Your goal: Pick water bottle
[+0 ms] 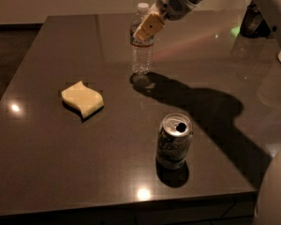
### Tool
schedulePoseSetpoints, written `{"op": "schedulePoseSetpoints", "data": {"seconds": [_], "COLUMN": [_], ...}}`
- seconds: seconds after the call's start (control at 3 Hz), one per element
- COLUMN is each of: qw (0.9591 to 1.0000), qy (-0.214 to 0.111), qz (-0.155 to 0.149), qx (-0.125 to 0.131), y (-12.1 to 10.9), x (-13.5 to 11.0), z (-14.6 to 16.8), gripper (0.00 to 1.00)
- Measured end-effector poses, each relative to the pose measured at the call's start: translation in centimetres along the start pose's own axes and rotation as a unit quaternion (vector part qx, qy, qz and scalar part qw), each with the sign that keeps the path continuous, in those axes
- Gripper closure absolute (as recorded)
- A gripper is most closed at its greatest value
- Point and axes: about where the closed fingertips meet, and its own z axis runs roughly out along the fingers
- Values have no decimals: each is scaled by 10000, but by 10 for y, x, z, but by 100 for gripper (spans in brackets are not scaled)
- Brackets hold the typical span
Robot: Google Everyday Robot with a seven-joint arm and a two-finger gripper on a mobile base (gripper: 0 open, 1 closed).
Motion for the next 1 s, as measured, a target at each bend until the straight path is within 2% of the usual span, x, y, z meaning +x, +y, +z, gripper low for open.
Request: {"op": "schedulePoseSetpoints", "data": {"seconds": [0.33,0.67,1.0], "qw": [9984,9955,9952], "qy": [-188,-227,-204], "qz": [-529,-907,-946], "qx": [-120,-172,-155], "y": [13,23,25], "x": [-29,-49,-46], "z": [-33,-57,-61], "gripper": [100,100,100]}}
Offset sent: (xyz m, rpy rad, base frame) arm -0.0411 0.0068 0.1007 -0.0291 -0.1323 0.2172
